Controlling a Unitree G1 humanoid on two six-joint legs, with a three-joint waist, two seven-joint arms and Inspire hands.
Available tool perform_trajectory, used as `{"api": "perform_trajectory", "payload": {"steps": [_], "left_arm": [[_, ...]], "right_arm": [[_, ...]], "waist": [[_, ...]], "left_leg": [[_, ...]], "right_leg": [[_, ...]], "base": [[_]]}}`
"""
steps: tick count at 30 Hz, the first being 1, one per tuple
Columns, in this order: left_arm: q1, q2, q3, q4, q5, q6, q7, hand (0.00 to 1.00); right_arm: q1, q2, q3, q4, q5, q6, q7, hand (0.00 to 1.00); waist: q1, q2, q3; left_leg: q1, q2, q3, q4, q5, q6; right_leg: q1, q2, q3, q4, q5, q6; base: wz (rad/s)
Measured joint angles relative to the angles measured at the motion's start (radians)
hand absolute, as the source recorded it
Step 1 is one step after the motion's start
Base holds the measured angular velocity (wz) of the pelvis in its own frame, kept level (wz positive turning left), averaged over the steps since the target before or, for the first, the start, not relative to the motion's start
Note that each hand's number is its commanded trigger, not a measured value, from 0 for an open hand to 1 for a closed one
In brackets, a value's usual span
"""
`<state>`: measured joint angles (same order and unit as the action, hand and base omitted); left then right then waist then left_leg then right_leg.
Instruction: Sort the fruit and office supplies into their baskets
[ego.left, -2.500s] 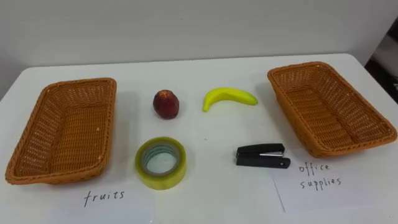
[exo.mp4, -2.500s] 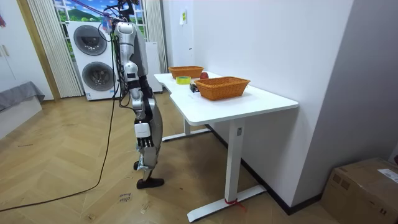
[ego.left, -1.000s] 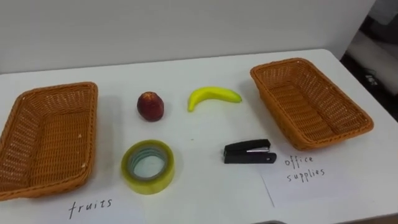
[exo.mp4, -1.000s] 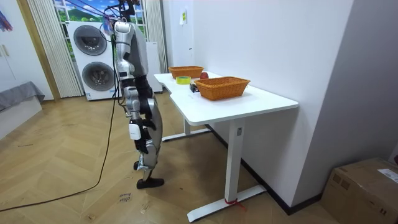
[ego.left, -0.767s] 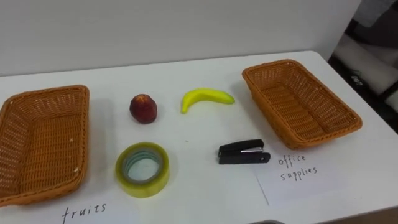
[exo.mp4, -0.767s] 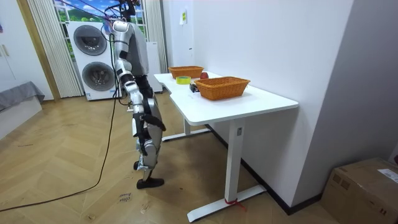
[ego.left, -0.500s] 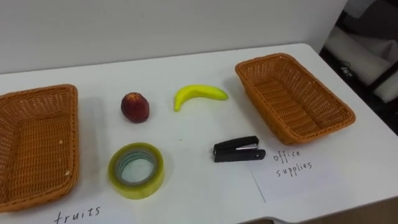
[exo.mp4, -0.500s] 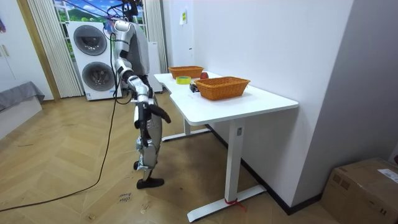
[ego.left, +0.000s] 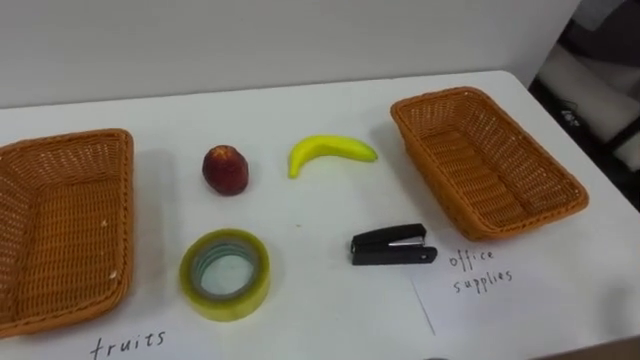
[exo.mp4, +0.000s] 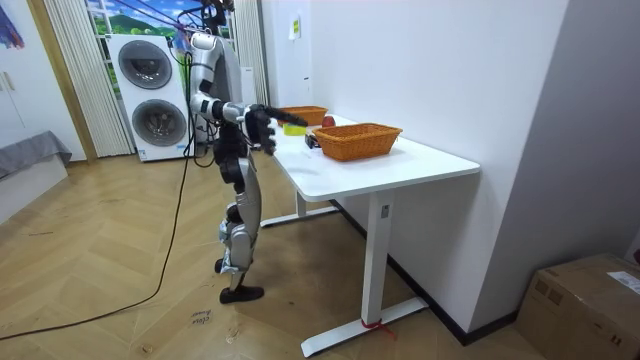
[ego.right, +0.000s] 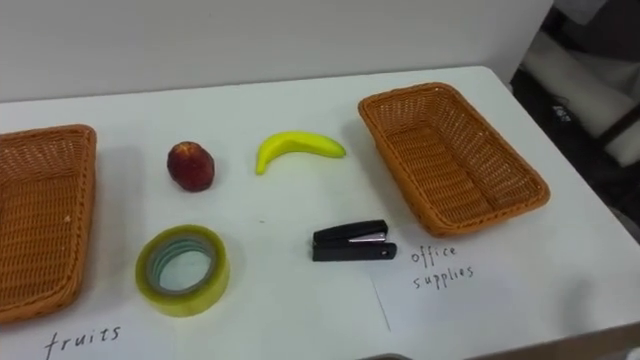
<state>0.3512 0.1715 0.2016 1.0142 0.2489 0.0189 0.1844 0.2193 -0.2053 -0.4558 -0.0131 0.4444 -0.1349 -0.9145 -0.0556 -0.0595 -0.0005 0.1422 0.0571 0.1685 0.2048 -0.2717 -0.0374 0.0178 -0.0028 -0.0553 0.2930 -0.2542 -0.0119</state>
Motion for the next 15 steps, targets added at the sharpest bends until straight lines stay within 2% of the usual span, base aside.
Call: {"api": "perform_trajectory", "payload": {"steps": [7,10,13,14,15], "left_arm": [[-0.011,0.007,-0.035,0.022,0.008,-0.004,-0.003,0.0],[-0.015,0.006,-0.043,0.03,0.008,-0.004,-0.009,0.0],[-0.021,0.005,-0.06,0.027,0.024,-0.003,-0.022,0.0],[-0.023,0.005,-0.062,0.025,0.03,-0.003,-0.023,0.0],[-0.029,0.005,-0.067,0.022,0.04,-0.003,-0.023,0.0]], "right_arm": [[-0.067,-0.075,0.063,-0.131,-0.146,-0.018,0.02,0.0],[-0.097,-0.083,0.086,-0.199,-0.156,-0.019,0.052,0.0],[-0.151,-0.089,0.116,-0.211,-0.184,-0.019,0.075,0.0],[-0.157,-0.09,0.126,-0.218,-0.194,-0.019,0.082,0.0],[-0.163,-0.091,0.14,-0.234,-0.221,-0.019,0.1,0.0]], "waist": [[0.012,0.001,0.0015],[0.029,-0.004,0.0019],[0.042,0.001,0.0029],[0.042,-0.007,0.001],[0.046,-0.001,0.002]], "left_leg": [[-0.006,0.0,-0.002,0.0,0.0,0.0],[-0.002,0.002,-0.003,0.0,0.0,0.0],[-0.006,0.002,-0.004,0.0,0.0,0.0],[-0.008,0.002,-0.004,0.001,0.0,0.0],[-0.012,0.002,-0.009,0.001,0.0,0.0]], "right_leg": [[-0.002,0.001,-0.003,-0.001,0.001,0.001],[0.001,0.003,-0.003,-0.002,0.002,0.001],[-0.001,0.002,-0.005,-0.002,0.002,0.001],[-0.002,0.002,-0.006,-0.003,0.002,0.001],[-0.001,0.001,-0.013,-0.006,0.002,0.001]], "base": [[0.01],[0.0],[0.02],[0.09],[0.12]]}}
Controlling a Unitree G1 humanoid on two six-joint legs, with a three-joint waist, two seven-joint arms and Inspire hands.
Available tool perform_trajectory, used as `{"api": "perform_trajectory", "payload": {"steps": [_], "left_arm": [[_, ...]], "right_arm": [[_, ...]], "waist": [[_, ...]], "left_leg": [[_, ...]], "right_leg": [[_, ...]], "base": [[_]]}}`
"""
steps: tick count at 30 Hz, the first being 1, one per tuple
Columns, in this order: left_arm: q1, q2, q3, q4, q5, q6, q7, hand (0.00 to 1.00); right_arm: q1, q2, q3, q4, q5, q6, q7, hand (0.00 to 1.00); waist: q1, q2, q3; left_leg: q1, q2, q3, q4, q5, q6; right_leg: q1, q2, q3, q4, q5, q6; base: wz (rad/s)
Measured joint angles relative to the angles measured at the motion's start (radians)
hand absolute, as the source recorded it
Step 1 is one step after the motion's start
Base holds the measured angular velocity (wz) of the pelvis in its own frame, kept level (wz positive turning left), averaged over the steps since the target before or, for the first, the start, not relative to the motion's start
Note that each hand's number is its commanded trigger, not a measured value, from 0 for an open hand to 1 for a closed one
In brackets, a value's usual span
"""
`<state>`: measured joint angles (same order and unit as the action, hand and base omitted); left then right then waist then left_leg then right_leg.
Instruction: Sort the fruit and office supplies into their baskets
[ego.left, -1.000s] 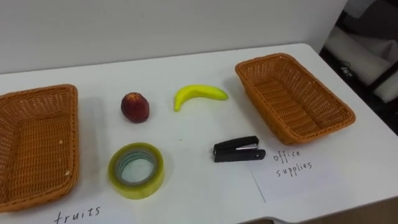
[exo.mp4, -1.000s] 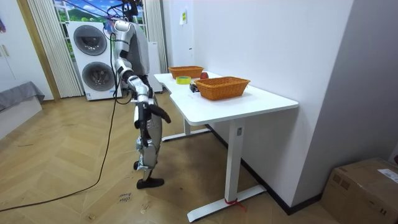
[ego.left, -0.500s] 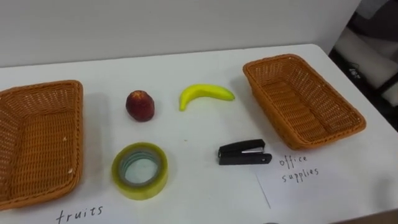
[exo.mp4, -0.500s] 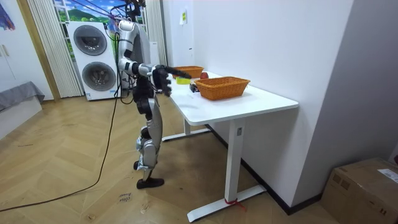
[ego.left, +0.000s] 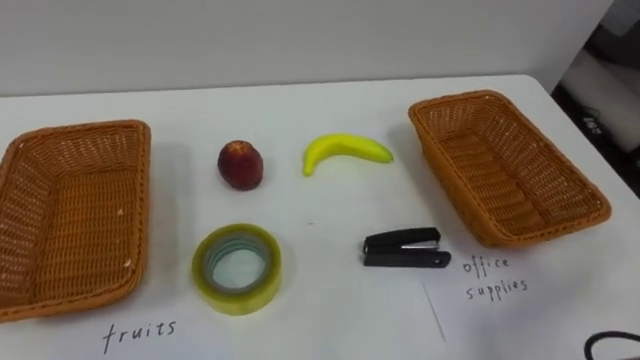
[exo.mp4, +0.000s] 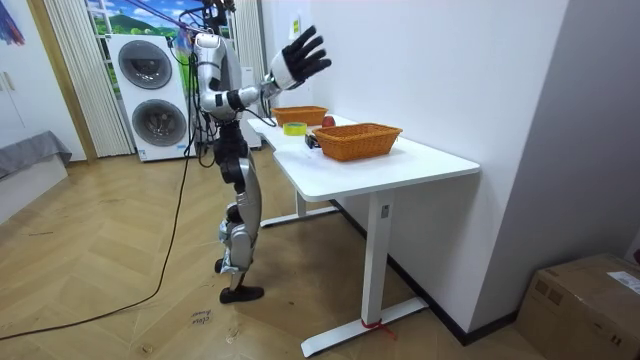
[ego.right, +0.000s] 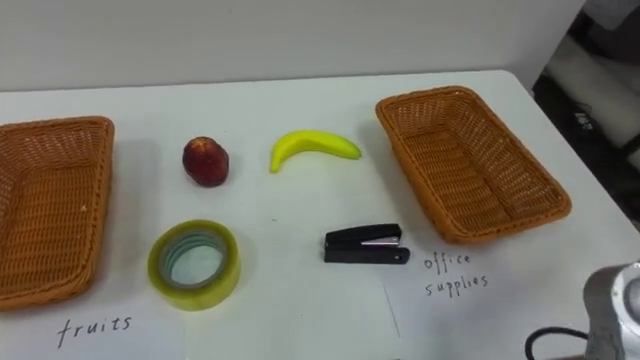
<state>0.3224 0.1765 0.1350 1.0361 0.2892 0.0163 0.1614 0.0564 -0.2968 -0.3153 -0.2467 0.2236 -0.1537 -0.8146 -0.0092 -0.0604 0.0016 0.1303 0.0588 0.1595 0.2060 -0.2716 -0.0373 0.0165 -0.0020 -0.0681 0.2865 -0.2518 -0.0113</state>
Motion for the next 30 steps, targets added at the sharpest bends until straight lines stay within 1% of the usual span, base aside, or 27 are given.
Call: {"api": "perform_trajectory", "payload": {"steps": [1,3,6,10,14,17,21,23,24,25,26,30], "left_arm": [[-0.001,0.0,-0.004,-0.004,0.003,0.0,0.0,0.0],[-0.004,0.002,-0.022,0.002,0.003,0.0,0.001,0.0],[-0.005,0.003,-0.041,0.005,0.011,0.006,-0.005,0.0],[-0.005,0.003,-0.041,0.005,0.032,0.006,-0.036,0.0],[-0.008,0.003,-0.041,0.001,0.04,0.006,-0.047,0.0],[-0.008,0.008,-0.04,-0.006,0.059,0.005,-0.063,0.0],[-0.007,0.016,-0.04,-0.013,0.077,0.005,-0.088,0.0],[-0.006,0.018,-0.04,-0.013,0.077,0.006,-0.095,0.0],[-0.006,0.019,-0.04,-0.015,0.078,0.006,-0.101,0.0],[-0.008,0.02,-0.04,-0.017,0.079,0.006,-0.103,0.0],[-0.009,0.022,-0.04,-0.018,0.079,0.006,-0.103,0.0],[-0.013,0.035,-0.04,-0.023,0.079,0.008,-0.111,0.0]], "right_arm": [[-0.002,-0.01,0.023,-0.011,-0.008,-0.001,0.014,0.0],[-0.012,-0.027,0.056,-0.015,-0.015,0.001,0.041,0.0],[-0.054,-0.028,0.099,-0.016,-0.072,0.001,0.091,0.0],[-0.102,-0.033,0.131,-0.017,-0.13,0.001,0.181,0.0],[-0.107,-0.035,0.144,-0.017,-0.161,0.001,0.249,0.0],[-0.107,-0.036,0.144,-0.021,-0.165,0.002,0.284,0.0],[-0.107,-0.058,0.165,-0.035,-0.178,0.002,0.339,0.0],[-0.107,-0.06,0.184,-0.039,-0.194,0.002,0.362,0.0],[-0.106,-0.061,0.193,-0.039,-0.199,0.003,0.378,0.0],[-0.106,-0.061,0.199,-0.039,-0.216,0.003,0.393,0.0],[-0.106,-0.061,0.203,-0.039,-0.226,0.003,0.402,0.0],[-0.106,-0.061,0.227,-0.038,-0.232,0.012,0.492,0.0]], "waist": [[0.011,0.002,0.0018],[0.019,0.001,0.0003],[0.017,0.0,0.001],[0.025,-0.002,0.0011],[0.032,-0.006,-0.0008],[0.041,-0.016,-0.0016],[0.045,-0.024,-0.0063],[0.047,-0.023,-0.0056],[0.046,-0.019,-0.0035],[0.045,-0.022,-0.0058],[0.045,-0.019,-0.0037],[0.046,-0.023,-0.0027]], "left_leg": [[-0.001,0.0,-0.004,0.0,0.0,0.0],[0.0,0.001,-0.008,-0.001,0.0,0.0],[0.001,0.001,-0.021,-0.002,0.0,0.0],[0.0,0.002,-0.025,-0.003,0.0,0.0],[0.0,0.003,-0.025,-0.005,0.0,0.0],[-0.005,0.003,-0.027,-0.008,0.001,0.0],[-0.004,0.004,-0.027,-0.008,0.001,0.0],[0.002,0.006,-0.029,-0.008,0.001,0.0],[0.004,0.007,-0.031,-0.008,0.001,0.0],[0.003,0.007,-0.031,-0.008,0.001,0.0],[0.002,0.007,-0.031,-0.008,0.001,0.001],[0.004,0.006,-0.037,-0.007,0.002,0.002]], "right_leg": [[0.005,0.0,-0.005,-0.009,0.002,0.0],[0.011,0.0,-0.011,-0.01,0.006,0.001],[0.018,0.0,-0.02,-0.011,0.008,0.001],[0.018,0.001,-0.024,-0.013,0.008,0.001],[0.019,0.001,-0.025,-0.014,0.008,0.0],[0.019,0.001,-0.033,-0.015,0.009,0.0],[0.022,0.002,-0.033,-0.018,0.01,-0.001],[0.036,0.004,-0.037,-0.035,0.018,-0.001],[0.04,0.004,-0.041,-0.047,0.023,-0.001],[0.042,0.004,-0.044,-0.049,0.025,-0.001],[0.043,0.004,-0.044,-0.049,0.026,-0.001],[0.056,0.003,-0.049,-0.051,0.028,0.0]], "base": [[0.11],[0.08],[0.1],[0.03],[0.0],[0.0],[0.0],[0.02],[0.05],[0.05],[0.0],[0.03]]}}
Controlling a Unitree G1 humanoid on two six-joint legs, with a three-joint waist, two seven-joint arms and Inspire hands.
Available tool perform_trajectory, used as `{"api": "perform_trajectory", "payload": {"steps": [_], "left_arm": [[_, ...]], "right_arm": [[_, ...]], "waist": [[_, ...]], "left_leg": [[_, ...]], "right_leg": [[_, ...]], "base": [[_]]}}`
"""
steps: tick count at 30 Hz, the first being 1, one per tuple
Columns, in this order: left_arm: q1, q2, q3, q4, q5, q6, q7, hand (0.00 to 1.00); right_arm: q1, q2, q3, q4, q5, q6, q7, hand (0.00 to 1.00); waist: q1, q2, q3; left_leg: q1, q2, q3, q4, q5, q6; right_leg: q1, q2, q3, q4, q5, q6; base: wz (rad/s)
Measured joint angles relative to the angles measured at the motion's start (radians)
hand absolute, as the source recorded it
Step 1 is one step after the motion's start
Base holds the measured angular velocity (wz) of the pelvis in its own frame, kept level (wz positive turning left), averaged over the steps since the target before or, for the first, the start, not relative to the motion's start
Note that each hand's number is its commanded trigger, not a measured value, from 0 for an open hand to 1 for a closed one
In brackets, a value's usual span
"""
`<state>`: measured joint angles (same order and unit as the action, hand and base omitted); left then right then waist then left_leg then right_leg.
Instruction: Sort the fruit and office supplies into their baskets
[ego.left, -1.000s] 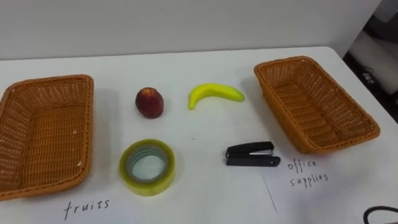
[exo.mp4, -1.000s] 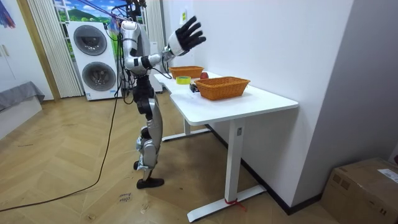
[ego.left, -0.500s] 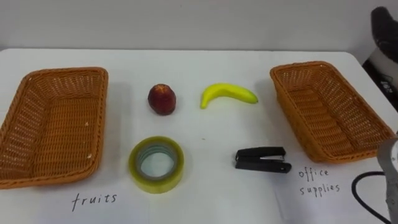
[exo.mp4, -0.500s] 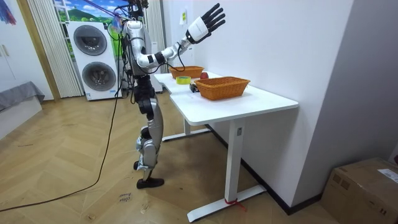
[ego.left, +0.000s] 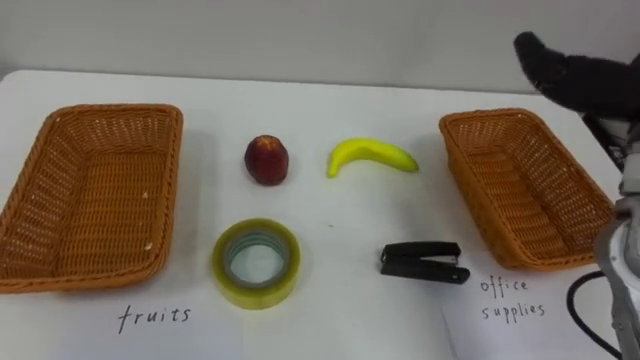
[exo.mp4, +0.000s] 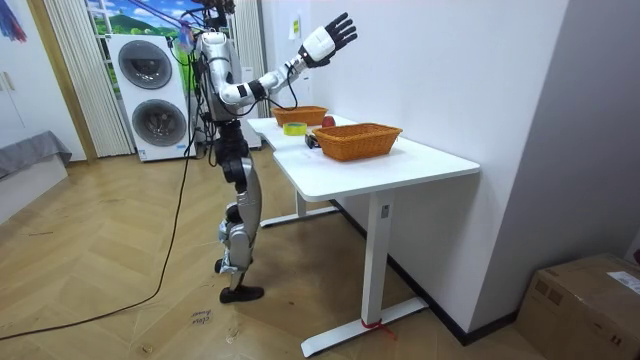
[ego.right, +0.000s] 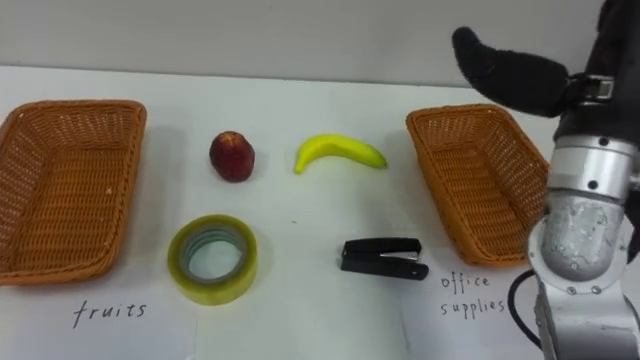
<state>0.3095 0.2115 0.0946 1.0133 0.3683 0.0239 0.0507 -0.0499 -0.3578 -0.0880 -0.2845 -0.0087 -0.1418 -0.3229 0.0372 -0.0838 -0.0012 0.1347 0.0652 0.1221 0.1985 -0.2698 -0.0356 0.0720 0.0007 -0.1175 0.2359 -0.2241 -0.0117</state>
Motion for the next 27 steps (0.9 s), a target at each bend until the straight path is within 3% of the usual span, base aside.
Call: {"api": "perform_trajectory", "payload": {"steps": [9,13,16,19,22,27], "left_arm": [[-0.013,0.006,-0.001,-0.029,0.033,0.0,-0.016,0.0],[-0.014,0.007,-0.001,-0.026,0.038,0.01,-0.015,0.0],[-0.017,0.01,0.0,-0.025,0.037,0.019,-0.017,0.0],[-0.027,0.021,-0.002,-0.024,0.037,0.02,-0.021,0.0],[-0.024,0.034,-0.002,-0.021,0.038,0.02,-0.029,0.0],[-0.038,0.038,-0.001,-0.021,0.039,0.02,-0.059,0.0]], "right_arm": [[0.001,-0.015,0.046,0.083,-0.006,0.027,0.155,0.0],[0.002,-0.059,0.089,0.115,-0.097,0.071,0.247,0.0],[0.002,-0.081,0.107,0.115,-0.127,0.08,0.323,0.0],[0.002,-0.082,0.11,0.129,-0.128,0.09,0.386,0.0],[0.002,-0.082,0.111,0.162,-0.163,0.11,0.467,0.0],[0.002,-0.082,0.111,0.211,-0.225,0.133,0.567,0.0]], "waist": [[-0.001,0.0,0.0036],[0.002,-0.002,0.0025],[0.0,-0.007,-0.0002],[0.001,-0.01,0.0062],[0.01,-0.02,0.002],[0.024,-0.021,0.0021]], "left_leg": [[0.0,0.0,-0.014,0.005,0.002,0.001],[-0.001,0.0,-0.015,0.006,0.002,0.001],[0.0,0.0,-0.016,0.006,0.002,0.001],[0.007,0.001,-0.018,0.006,0.002,0.001],[0.007,0.001,-0.018,0.006,0.002,0.001],[-0.002,0.001,-0.018,0.006,0.002,0.001]], "right_leg": [[-0.005,-0.002,-0.015,0.001,0.002,-0.002],[-0.004,-0.003,-0.02,0.002,0.002,-0.002],[0.0,-0.003,-0.02,0.002,0.002,-0.002],[0.015,-0.002,-0.023,-0.006,0.003,-0.002],[0.018,-0.001,-0.024,-0.014,0.004,-0.002],[0.015,-0.001,-0.024,-0.014,0.006,-0.001]], "base": [[0.04],[0.0],[0.0],[0.03],[0.01],[0.0]]}}
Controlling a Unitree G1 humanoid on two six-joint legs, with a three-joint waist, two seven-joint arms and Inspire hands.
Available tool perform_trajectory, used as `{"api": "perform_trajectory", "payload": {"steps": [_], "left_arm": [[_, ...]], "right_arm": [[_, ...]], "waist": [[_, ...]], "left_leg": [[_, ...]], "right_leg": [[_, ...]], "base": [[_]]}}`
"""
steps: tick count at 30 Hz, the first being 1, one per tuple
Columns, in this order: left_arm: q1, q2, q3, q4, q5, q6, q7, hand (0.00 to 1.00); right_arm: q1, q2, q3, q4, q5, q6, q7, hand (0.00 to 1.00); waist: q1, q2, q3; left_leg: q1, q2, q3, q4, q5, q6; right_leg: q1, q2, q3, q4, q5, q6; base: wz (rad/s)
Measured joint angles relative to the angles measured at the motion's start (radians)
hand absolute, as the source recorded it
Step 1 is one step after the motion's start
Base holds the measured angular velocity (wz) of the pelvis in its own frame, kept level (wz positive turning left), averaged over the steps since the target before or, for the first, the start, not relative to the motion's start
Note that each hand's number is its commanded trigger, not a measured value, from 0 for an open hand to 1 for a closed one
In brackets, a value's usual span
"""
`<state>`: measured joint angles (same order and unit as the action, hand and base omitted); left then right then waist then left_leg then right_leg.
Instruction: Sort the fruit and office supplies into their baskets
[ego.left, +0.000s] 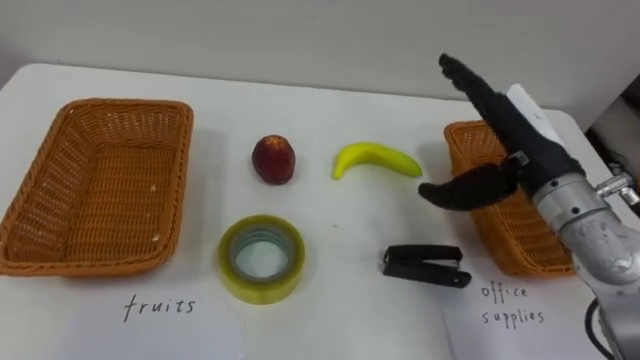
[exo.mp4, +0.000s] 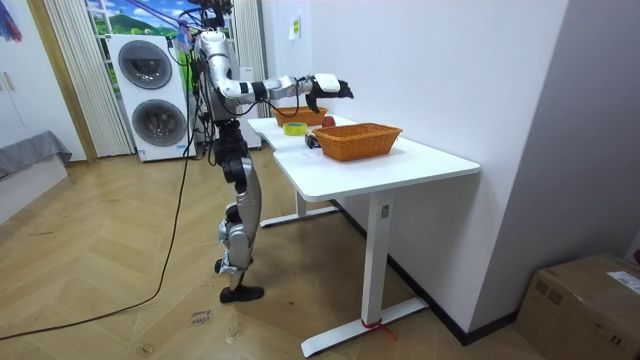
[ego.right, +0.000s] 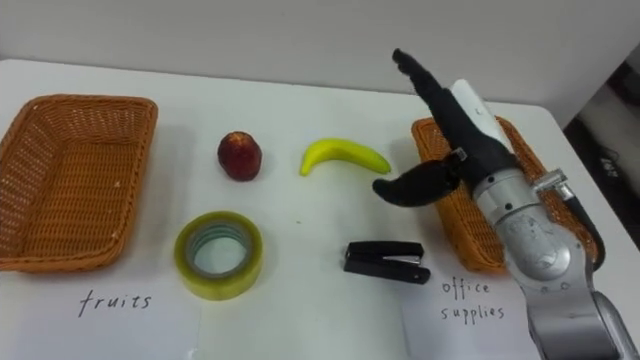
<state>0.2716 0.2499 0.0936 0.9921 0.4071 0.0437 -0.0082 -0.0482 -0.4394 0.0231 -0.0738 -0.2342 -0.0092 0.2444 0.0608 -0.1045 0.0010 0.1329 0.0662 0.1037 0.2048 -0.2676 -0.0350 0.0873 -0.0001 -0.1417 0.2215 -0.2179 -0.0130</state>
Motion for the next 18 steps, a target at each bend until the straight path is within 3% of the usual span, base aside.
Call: {"api": "perform_trajectory", "payload": {"steps": [18], "left_arm": [[-0.009,0.003,0.0,-0.002,0.003,0.001,-0.007,0.0]], "right_arm": [[0.022,0.0,0.0,0.0,-0.098,0.022,0.172,0.0]], "waist": [[0.003,0.005,0.0]], "left_leg": [[0.0,0.0,-0.001,0.002,0.0,0.0]], "right_leg": [[-0.002,-0.001,-0.001,0.0,0.0,0.0]], "base": [[0.0]]}}
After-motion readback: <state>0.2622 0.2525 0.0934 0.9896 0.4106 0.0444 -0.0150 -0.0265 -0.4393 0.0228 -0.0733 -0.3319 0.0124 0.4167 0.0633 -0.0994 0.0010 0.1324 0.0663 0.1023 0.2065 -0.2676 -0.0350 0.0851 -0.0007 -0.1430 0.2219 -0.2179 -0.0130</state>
